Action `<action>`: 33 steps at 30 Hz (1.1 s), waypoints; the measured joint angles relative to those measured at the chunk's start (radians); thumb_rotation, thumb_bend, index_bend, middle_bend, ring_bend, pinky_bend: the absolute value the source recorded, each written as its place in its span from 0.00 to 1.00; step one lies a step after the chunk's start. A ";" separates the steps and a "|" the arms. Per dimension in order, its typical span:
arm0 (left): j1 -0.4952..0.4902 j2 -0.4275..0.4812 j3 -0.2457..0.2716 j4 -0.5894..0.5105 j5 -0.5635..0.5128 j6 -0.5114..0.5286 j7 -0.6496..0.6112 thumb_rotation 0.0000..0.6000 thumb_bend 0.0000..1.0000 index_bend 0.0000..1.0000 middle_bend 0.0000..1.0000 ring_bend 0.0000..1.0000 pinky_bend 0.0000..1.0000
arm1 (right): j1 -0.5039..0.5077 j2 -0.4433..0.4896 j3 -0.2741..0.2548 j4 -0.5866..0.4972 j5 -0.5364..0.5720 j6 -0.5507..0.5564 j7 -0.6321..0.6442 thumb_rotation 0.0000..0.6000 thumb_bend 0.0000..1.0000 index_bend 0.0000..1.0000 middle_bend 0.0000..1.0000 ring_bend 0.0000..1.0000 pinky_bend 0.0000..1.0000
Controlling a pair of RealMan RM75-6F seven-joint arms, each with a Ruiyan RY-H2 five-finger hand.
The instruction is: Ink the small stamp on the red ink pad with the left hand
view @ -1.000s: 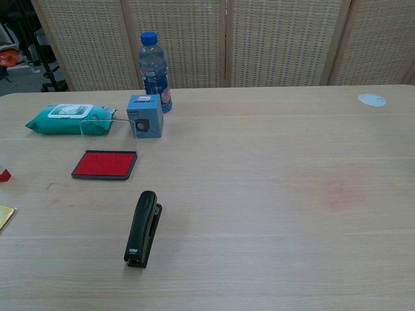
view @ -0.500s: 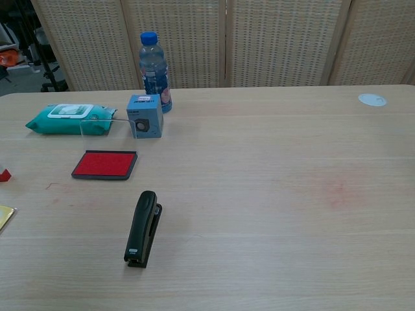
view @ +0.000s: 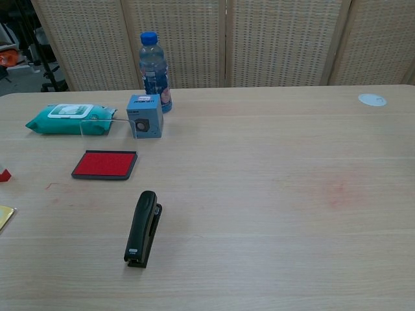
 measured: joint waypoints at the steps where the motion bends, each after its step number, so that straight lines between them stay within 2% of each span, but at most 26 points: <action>1: -0.014 -0.001 -0.002 0.005 -0.013 -0.026 0.006 1.00 0.20 0.38 1.00 1.00 0.95 | 0.001 -0.001 0.000 0.002 0.002 -0.003 -0.001 1.00 0.00 0.00 0.00 0.00 0.00; 4: -0.060 -0.009 -0.007 0.024 -0.063 -0.097 0.041 1.00 0.25 0.41 1.00 1.00 0.95 | 0.004 -0.004 0.000 0.009 0.008 -0.013 -0.003 1.00 0.00 0.00 0.00 0.00 0.00; 9: -0.115 -0.044 -0.012 0.050 -0.128 -0.156 0.104 1.00 0.32 0.44 1.00 1.00 0.95 | 0.007 -0.007 0.005 0.018 0.022 -0.022 0.002 1.00 0.00 0.00 0.00 0.00 0.00; 12: -0.130 -0.059 -0.009 0.062 -0.143 -0.165 0.135 1.00 0.32 0.48 1.00 1.00 0.95 | 0.007 -0.007 0.007 0.021 0.025 -0.024 0.007 1.00 0.00 0.00 0.00 0.00 0.00; 20: -0.156 -0.112 0.007 0.107 -0.215 -0.185 0.206 1.00 0.29 0.48 1.00 1.00 0.95 | 0.008 -0.002 0.007 0.024 0.026 -0.028 0.020 1.00 0.00 0.00 0.00 0.00 0.00; 33: -0.173 -0.160 0.012 0.181 -0.257 -0.207 0.218 1.00 0.30 0.48 1.00 1.00 0.95 | 0.009 -0.001 0.007 0.023 0.028 -0.031 0.023 1.00 0.00 0.00 0.00 0.00 0.00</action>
